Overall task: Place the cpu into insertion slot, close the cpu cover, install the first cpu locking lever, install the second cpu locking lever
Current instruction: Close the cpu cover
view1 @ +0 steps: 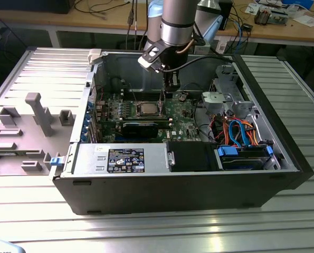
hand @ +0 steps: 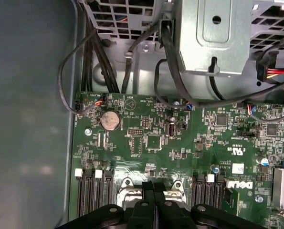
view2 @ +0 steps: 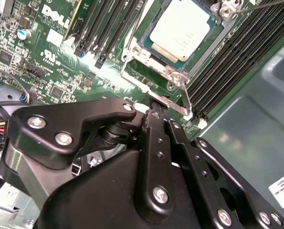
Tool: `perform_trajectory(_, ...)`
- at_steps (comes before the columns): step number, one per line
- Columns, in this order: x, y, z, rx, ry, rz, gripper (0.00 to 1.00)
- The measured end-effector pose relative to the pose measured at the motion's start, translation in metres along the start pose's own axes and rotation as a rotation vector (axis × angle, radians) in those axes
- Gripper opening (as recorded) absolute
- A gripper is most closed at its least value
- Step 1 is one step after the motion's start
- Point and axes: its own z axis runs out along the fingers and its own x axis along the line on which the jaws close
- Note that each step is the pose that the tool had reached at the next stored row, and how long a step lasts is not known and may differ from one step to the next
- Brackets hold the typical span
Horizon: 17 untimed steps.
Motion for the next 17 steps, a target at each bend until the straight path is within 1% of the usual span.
perform_trajectory(8, 0.0009, -0.0122, 0.0016, 0.0, -0.0001, 0.0, 0.11)
perform_trajectory(10, 0.0011, -0.0144, 0.0017, 0.0, 0.0, 0.0, 0.11)
perform_trajectory(12, 0.0014, -0.0184, 0.0027, -0.0001, 0.0001, 0.0, 0.11)
perform_trajectory(14, 0.0015, -0.0207, 0.0036, -0.0001, 0.0, 0.0, 0.11)
perform_trajectory(17, 0.0019, -0.026, 0.0052, 0.0, -0.0001, 0.0, 0.11)
